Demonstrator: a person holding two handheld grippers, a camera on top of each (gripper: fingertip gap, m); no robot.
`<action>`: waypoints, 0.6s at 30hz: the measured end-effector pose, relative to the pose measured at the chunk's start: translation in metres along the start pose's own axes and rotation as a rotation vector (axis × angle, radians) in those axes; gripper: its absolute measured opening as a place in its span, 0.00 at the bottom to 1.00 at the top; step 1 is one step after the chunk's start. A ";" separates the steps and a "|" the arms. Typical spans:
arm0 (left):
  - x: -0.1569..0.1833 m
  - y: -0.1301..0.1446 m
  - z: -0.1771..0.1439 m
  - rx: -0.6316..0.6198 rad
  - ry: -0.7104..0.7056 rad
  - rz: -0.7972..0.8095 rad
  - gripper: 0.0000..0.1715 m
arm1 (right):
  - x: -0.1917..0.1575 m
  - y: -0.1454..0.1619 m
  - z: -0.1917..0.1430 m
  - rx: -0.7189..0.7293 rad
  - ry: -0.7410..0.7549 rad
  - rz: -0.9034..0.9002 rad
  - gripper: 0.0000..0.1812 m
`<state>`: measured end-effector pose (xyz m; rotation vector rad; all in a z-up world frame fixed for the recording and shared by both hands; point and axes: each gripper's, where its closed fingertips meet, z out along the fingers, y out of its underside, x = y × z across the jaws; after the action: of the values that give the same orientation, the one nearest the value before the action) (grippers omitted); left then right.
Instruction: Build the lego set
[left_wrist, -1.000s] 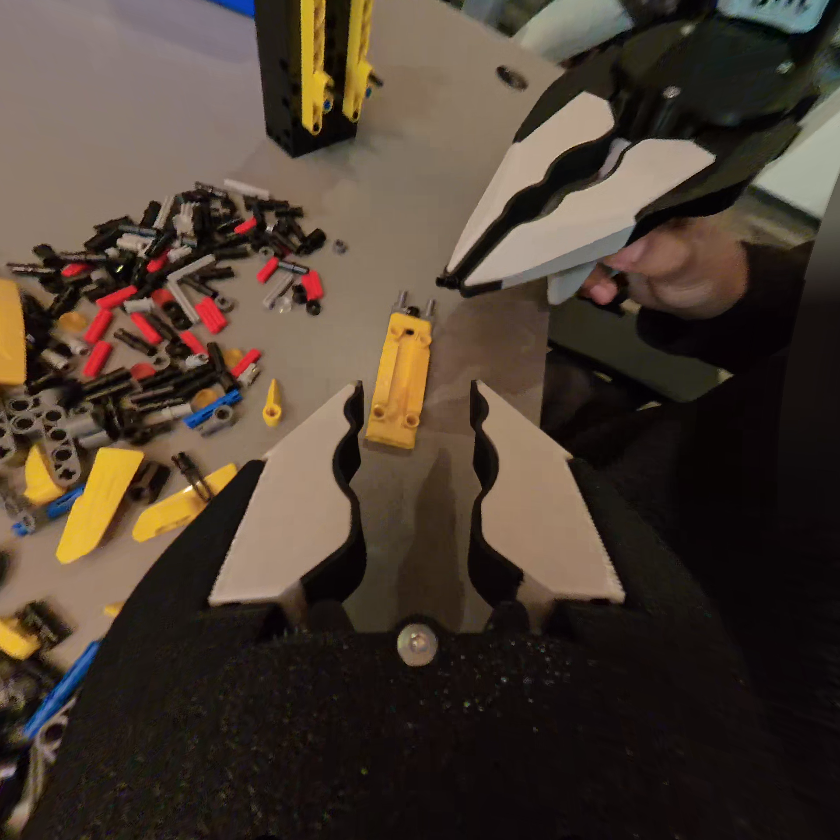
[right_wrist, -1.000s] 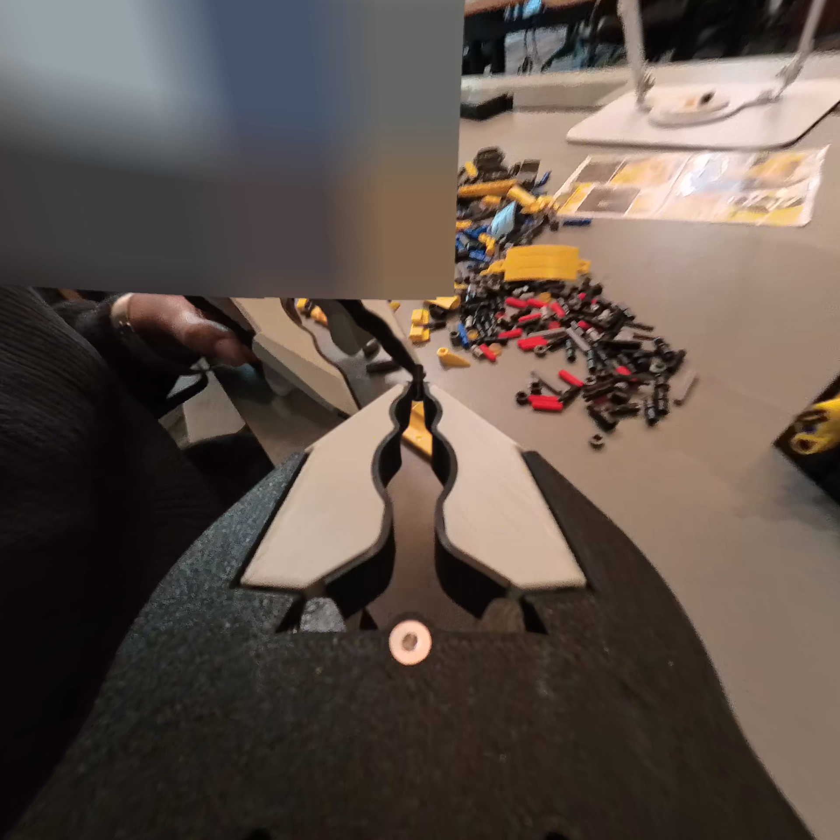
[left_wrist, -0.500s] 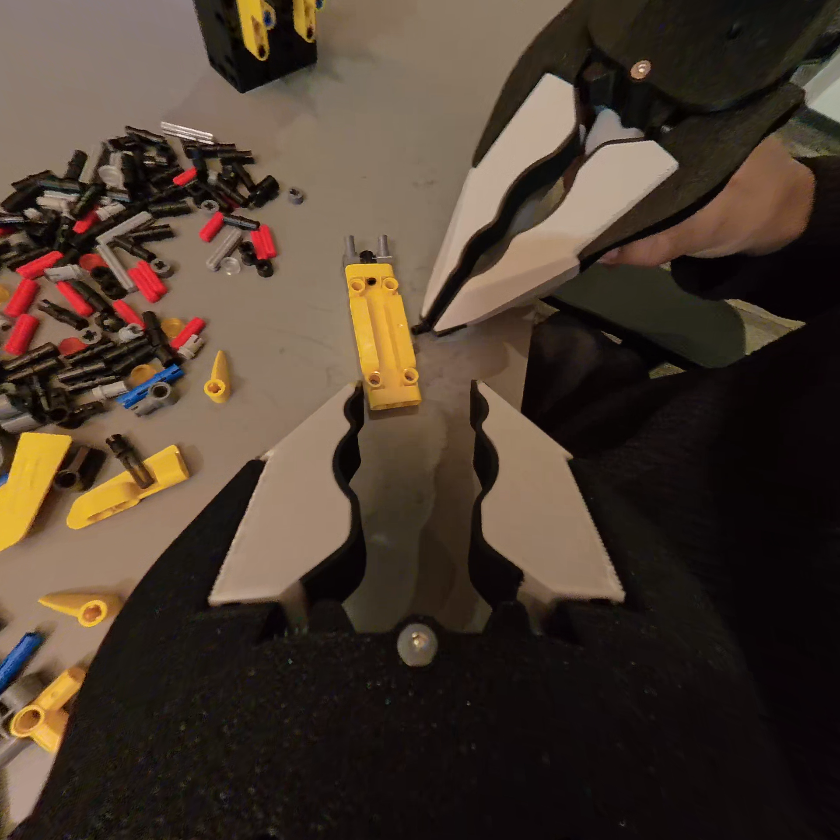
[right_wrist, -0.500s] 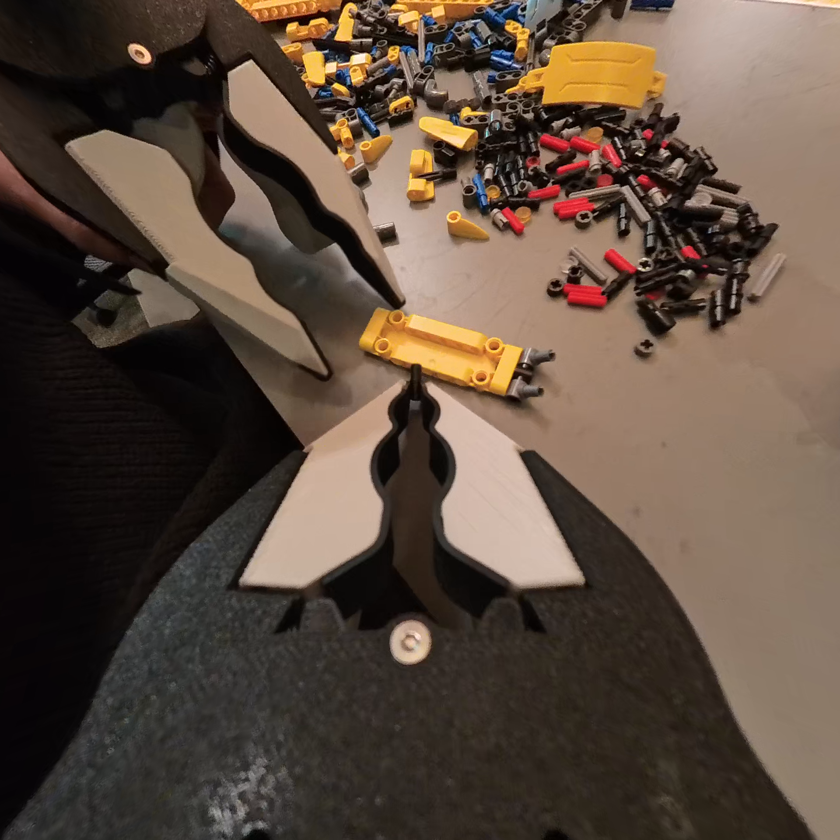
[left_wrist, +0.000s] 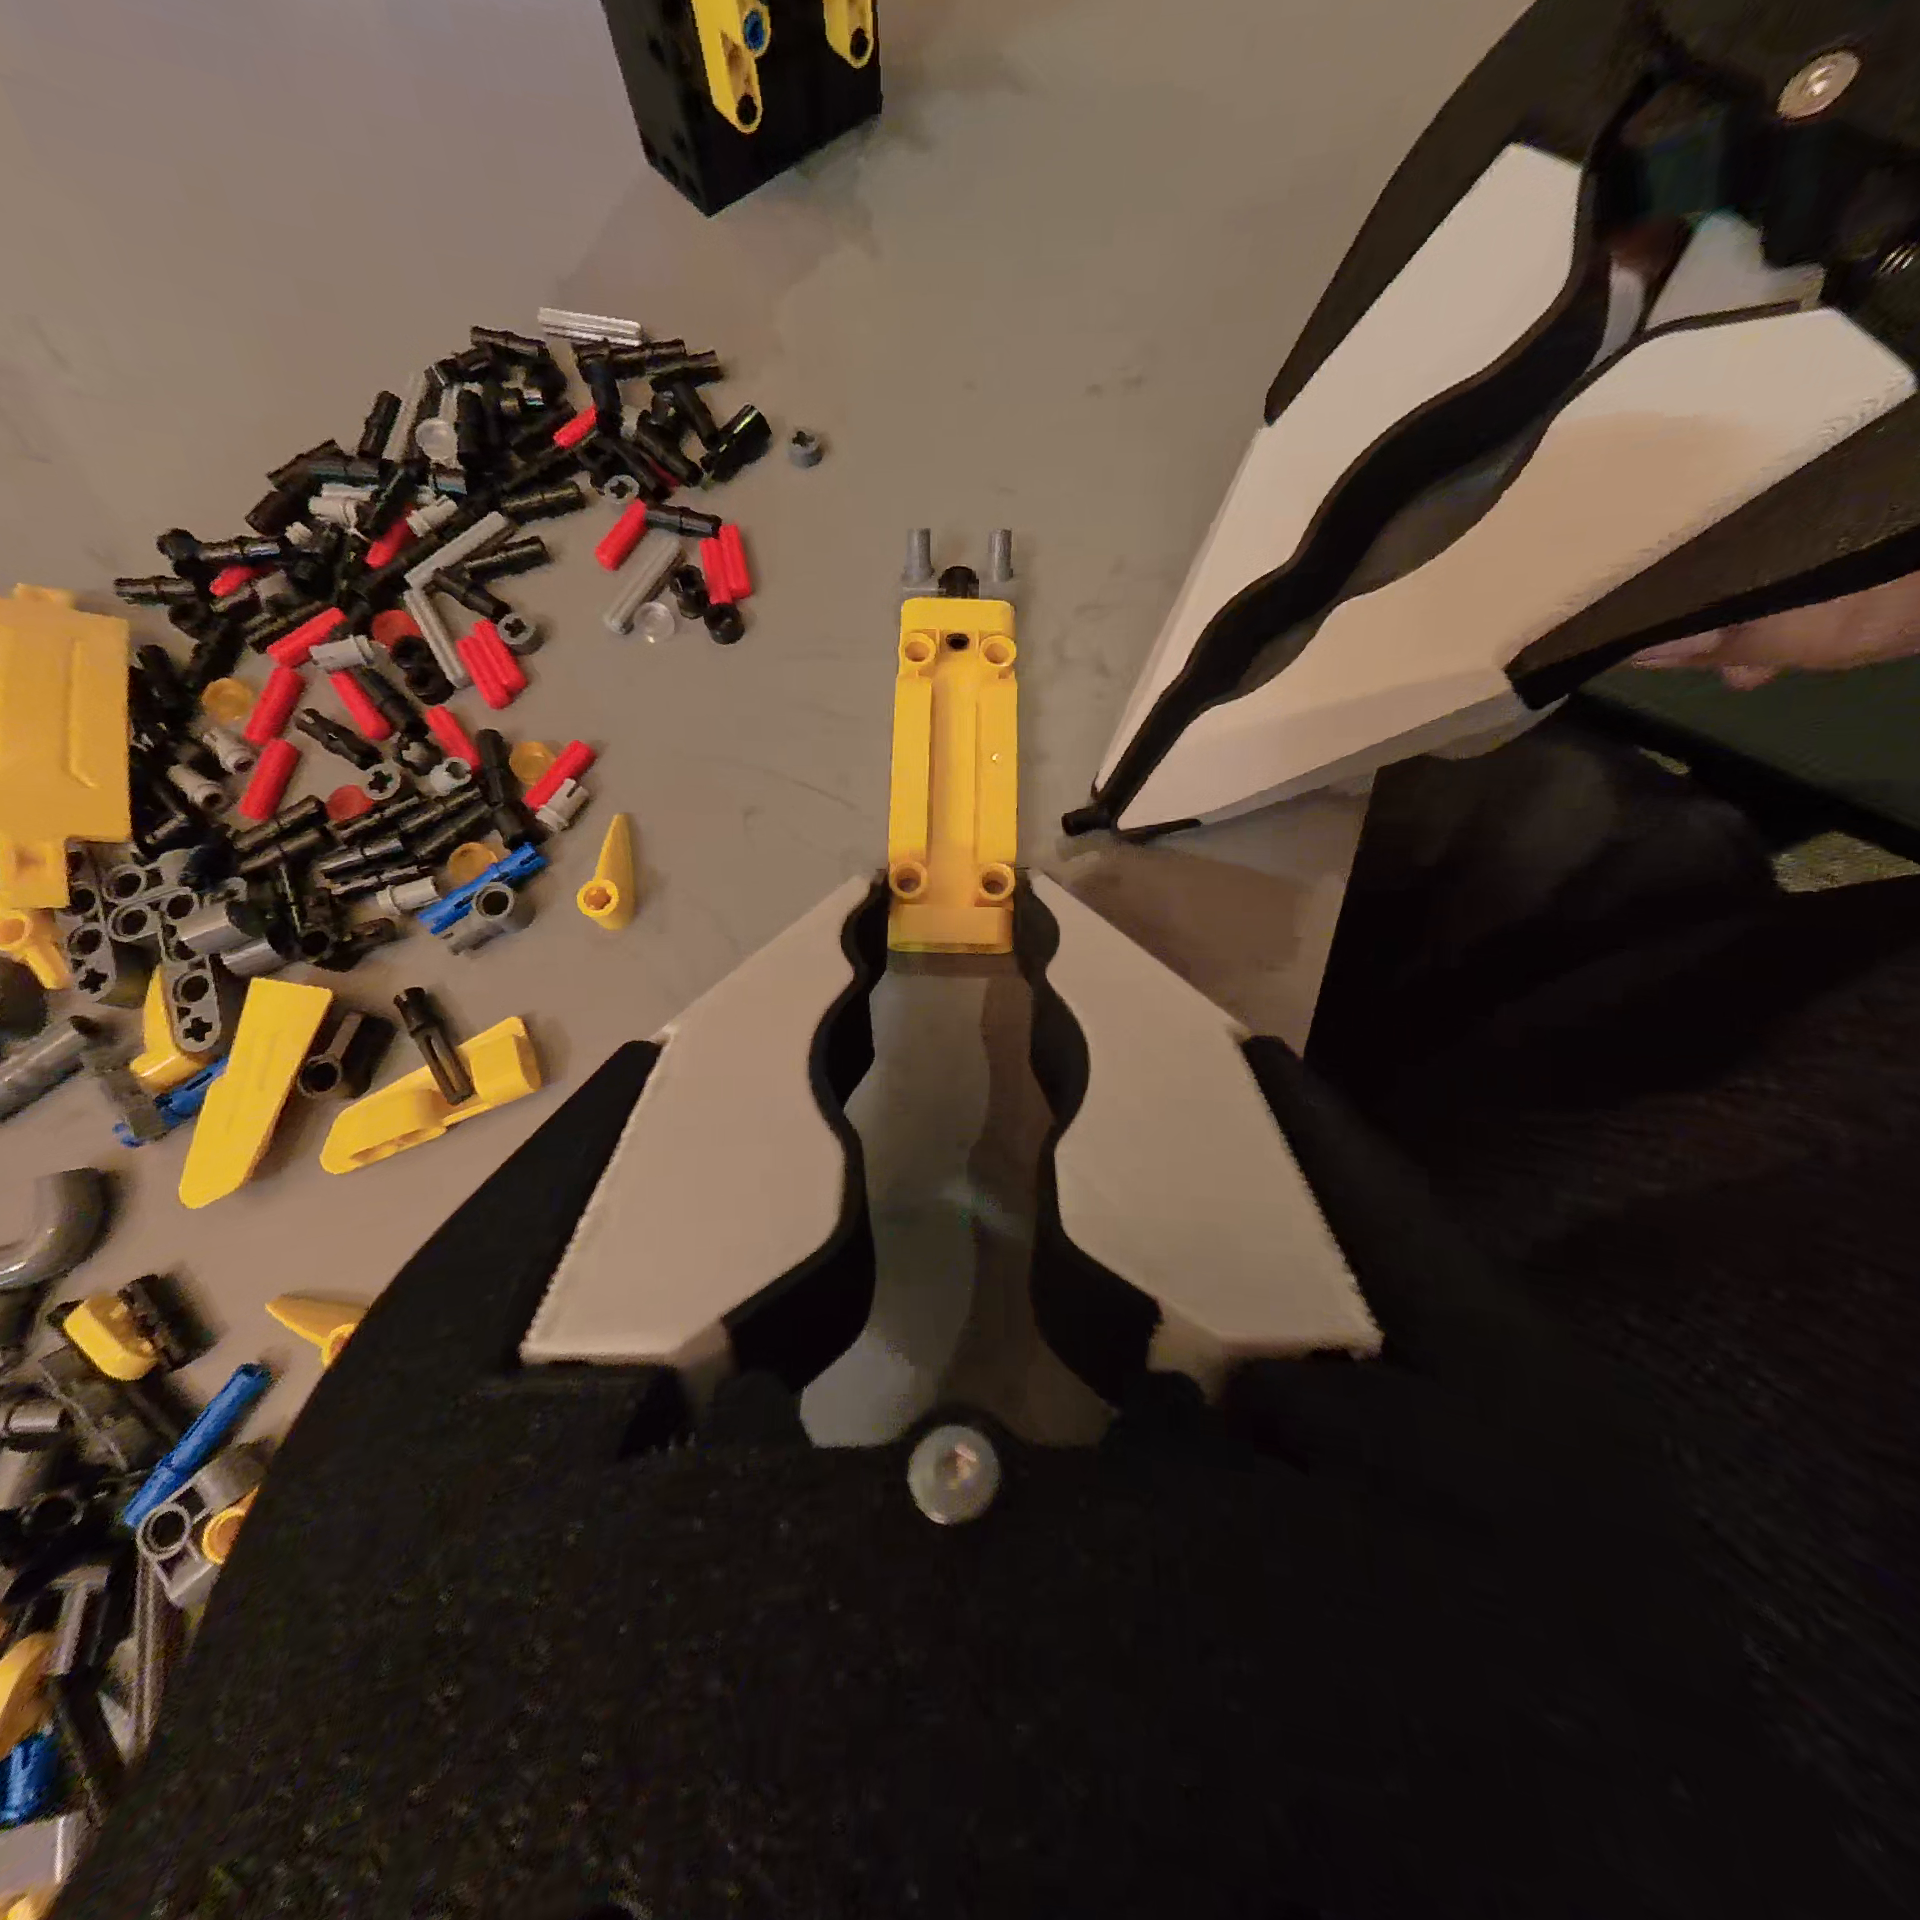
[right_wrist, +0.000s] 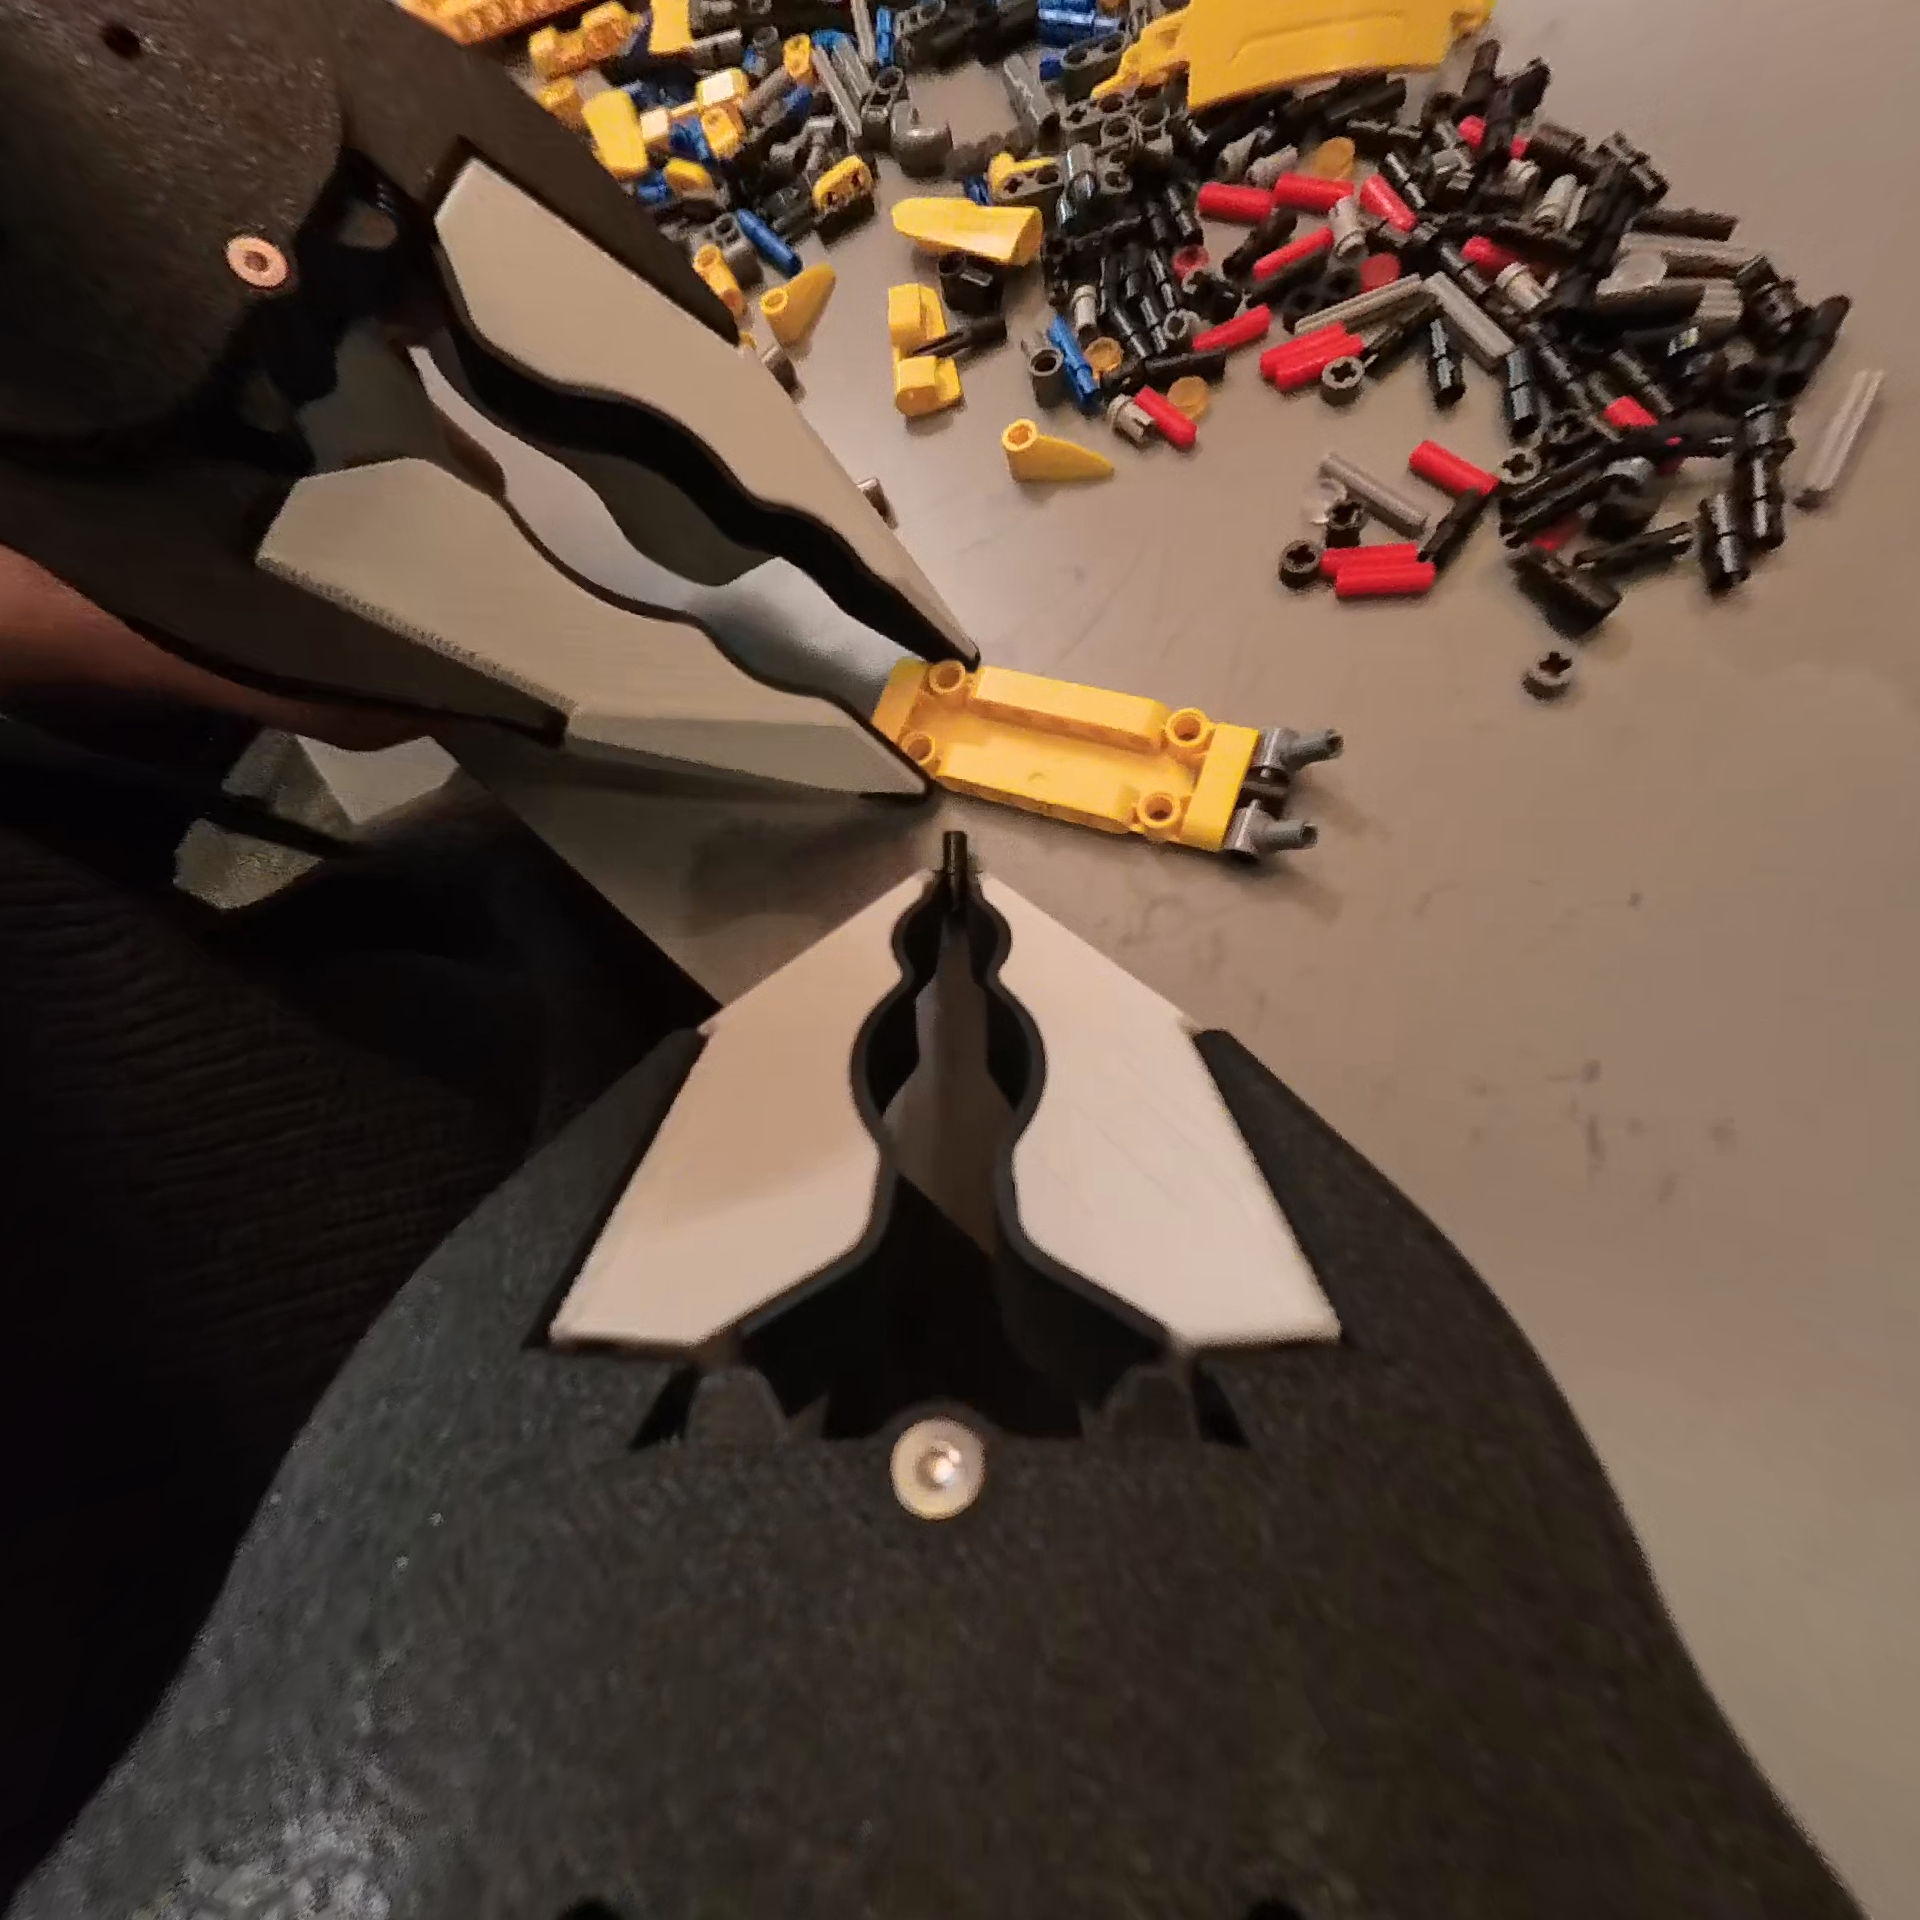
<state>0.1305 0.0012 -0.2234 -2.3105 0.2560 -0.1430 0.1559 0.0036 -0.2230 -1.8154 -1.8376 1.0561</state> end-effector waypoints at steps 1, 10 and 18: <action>0.000 0.000 0.000 0.000 -0.006 0.001 0.14 | 0.000 0.000 0.000 -0.010 0.011 0.000 0.02; 0.003 0.000 0.000 0.000 -0.050 -0.028 0.15 | 0.000 0.000 0.001 -0.067 0.050 0.008 0.02; 0.015 0.001 -0.003 0.017 0.016 -0.078 0.18 | 0.000 0.000 0.001 -0.110 0.067 0.005 0.02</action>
<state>0.1442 -0.0051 -0.2214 -2.3044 0.1715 -0.2020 0.1550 0.0028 -0.2236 -1.8941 -1.8855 0.9004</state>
